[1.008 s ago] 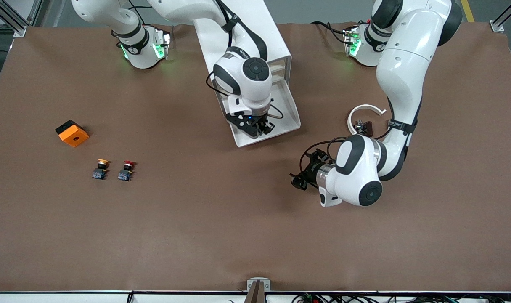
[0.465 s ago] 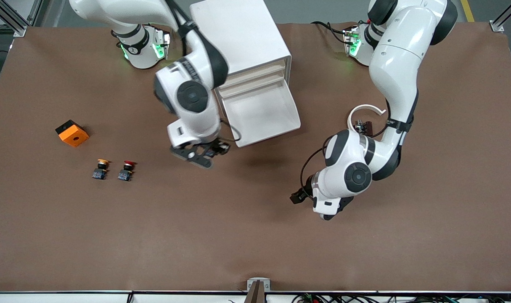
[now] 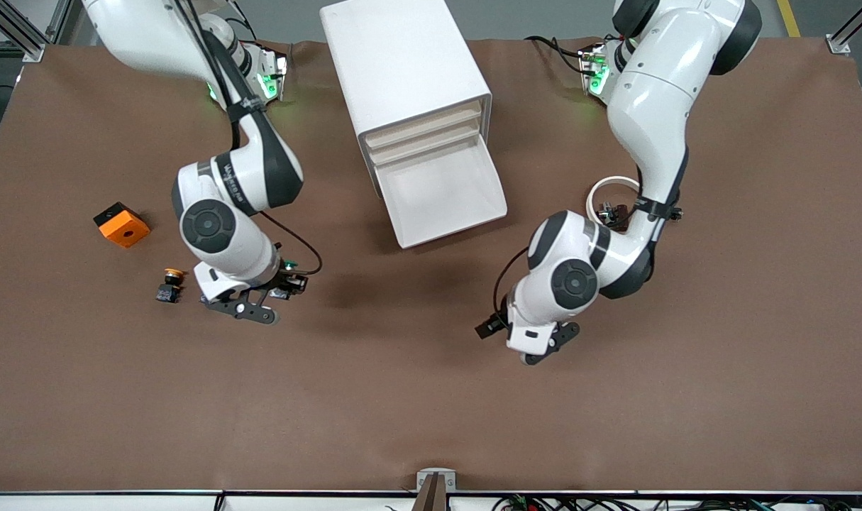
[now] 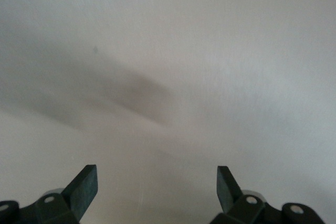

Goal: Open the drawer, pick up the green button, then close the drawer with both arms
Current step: 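Carry the button with the right gripper while the left gripper pushes the drawer shut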

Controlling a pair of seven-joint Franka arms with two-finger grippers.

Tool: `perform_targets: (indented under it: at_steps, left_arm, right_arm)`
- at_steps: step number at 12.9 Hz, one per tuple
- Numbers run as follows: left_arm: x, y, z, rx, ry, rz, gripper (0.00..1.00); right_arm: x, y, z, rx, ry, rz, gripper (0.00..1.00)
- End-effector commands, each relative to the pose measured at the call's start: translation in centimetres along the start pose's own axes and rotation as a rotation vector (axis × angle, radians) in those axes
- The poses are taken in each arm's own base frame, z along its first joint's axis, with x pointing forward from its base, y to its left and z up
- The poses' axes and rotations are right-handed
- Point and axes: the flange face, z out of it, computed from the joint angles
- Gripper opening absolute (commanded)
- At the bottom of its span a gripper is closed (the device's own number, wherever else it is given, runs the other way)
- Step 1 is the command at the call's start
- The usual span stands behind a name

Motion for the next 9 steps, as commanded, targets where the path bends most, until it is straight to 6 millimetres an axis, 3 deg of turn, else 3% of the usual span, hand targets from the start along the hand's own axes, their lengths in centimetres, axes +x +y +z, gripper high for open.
perform_targets:
  at_steps: [1,4,7,9]
  left_arm:
    - [-3.6,1.0,1.7,0.039,0.024,0.044,1.0]
    - [-7.3,1.9,3.2,0.07,0.009,0.057,1.0]
    - [-11.1,1.8,5.6,0.137,-0.02,0.042,1.0]
    - [-12.9,1.5,6.2,0.197,-0.067,0.055,1.0]
  right_arm:
    - [-1.0,2.7,2.3,0.022,0.04,-0.056,0.0]
    - [-0.5,5.7,4.7,0.029,0.052,-0.044,0.0]
    - [-0.8,6.4,6.4,0.037,0.067,-0.041,0.0]
    - [-0.5,7.5,7.7,0.034,0.062,-0.022,0.0]
